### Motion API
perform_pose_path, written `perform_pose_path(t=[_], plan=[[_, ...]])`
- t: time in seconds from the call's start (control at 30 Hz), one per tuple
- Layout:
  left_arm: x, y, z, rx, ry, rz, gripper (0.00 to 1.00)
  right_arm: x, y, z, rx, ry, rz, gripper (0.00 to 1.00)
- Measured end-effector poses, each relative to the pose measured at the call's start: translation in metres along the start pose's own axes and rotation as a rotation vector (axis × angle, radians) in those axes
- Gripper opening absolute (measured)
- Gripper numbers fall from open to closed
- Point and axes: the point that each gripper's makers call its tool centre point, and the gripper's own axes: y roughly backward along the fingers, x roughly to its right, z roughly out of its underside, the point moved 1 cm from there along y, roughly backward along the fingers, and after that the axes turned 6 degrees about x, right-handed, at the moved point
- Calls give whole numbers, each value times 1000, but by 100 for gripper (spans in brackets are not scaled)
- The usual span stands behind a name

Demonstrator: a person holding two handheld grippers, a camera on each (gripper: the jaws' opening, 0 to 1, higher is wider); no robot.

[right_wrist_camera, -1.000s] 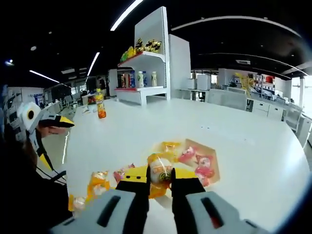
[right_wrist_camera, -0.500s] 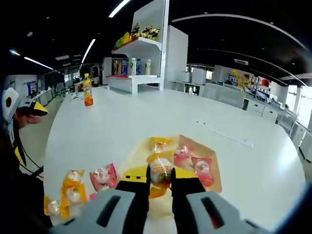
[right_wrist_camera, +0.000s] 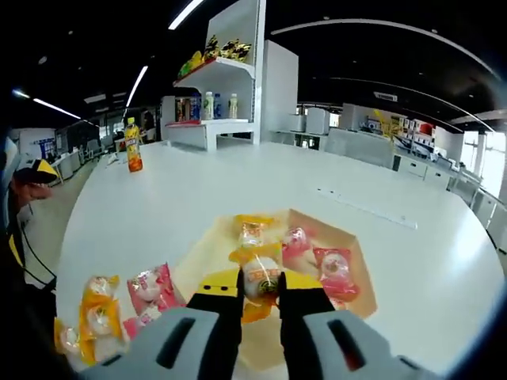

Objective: Pick up the marshmallows scattered on the table and place them into the bowl on the table

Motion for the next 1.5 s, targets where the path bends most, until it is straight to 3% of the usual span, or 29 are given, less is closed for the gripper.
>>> perform_pose_path(t=[0.57, 1.5], plan=[[0, 0, 0, 0, -1, 3, 80, -3, -8, 13, 0, -42, 7, 15], [2, -1, 4, -6, 4, 6, 80, -4, -10, 16, 28, -61, 14, 16]])
